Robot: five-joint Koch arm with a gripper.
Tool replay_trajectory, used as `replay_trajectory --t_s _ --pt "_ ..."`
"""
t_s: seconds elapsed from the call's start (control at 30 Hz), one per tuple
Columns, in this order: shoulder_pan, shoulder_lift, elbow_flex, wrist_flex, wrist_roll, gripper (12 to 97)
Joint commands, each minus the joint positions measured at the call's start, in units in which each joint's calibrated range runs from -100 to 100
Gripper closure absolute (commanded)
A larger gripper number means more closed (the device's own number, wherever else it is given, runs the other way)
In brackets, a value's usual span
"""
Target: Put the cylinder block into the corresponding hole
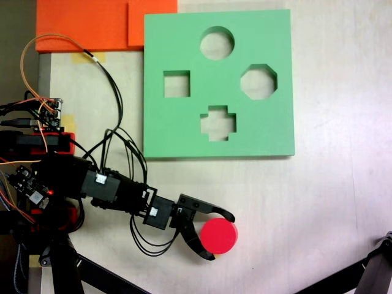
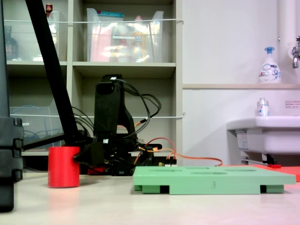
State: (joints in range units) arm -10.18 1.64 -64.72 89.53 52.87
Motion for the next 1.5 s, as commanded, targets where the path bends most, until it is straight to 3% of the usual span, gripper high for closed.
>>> replay_trajectory --t_s 0.0,0.2,0.43,0.57,0.7,1.0,1.33,1.47 --pt "0.0 -2.8 -0.1 4.5 0.0 70.5" --pt "0.0 -8.5 -1.8 4.4 0.0 73.4" --pt "1.8 -32.9 -3.0 -5.8 0.0 75.4" --pt "5.8 -56.8 0.3 -23.8 -1.0 75.2" --pt "11.8 -68.7 6.5 -36.2 -4.3 75.2" --pt "27.0 -54.0 25.2 -38.4 -7.9 75.4" --pt "36.4 -24.4 35.0 -38.0 -7.8 75.4" --pt "37.7 -15.7 40.2 -37.9 -7.8 75.4"
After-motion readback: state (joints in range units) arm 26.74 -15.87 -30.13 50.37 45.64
